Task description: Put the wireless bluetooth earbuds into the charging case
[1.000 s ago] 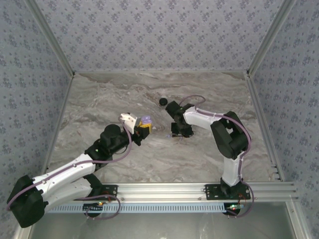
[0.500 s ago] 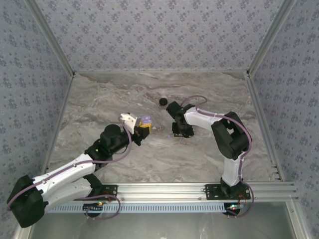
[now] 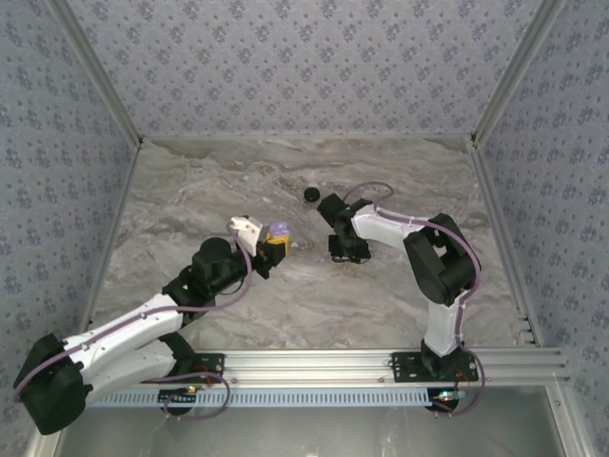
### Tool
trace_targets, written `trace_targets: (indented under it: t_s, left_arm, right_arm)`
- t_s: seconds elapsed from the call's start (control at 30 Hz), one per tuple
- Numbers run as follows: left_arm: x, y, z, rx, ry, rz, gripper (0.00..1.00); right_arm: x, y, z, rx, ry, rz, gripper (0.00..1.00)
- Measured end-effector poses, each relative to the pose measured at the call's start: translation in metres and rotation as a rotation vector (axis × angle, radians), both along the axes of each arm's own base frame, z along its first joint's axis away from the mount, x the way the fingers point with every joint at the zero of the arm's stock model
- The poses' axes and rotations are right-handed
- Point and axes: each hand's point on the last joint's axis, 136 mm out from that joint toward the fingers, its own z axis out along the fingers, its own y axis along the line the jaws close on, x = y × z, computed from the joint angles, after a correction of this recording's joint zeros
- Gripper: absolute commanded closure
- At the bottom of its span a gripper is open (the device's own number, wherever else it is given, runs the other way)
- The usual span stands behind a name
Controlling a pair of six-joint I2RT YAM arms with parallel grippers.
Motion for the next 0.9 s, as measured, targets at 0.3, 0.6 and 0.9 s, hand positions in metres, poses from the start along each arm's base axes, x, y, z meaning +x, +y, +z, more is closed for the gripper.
trace_targets:
  t_s: [0.3,0.6,0.9]
  left_arm:
    - [0.001,-0.007,-0.032,0.044,0.082,-0.017,0.75]
    - [0.001,-0.013,-0.065,0.065,0.162,-0.03,0.75]
    - [0.005,-0.023,-0.077,0.027,0.208,-0.041,0.75]
  right_arm:
    - [0.0,0.0,0.001,-0.003,-0.017,0.095,0.81]
    - [0.004,0.0,0.007,0.05,-0.128,0.157,0.82]
    - [0.026,0.011,0.067,0.172,-0.348,0.176,0.83]
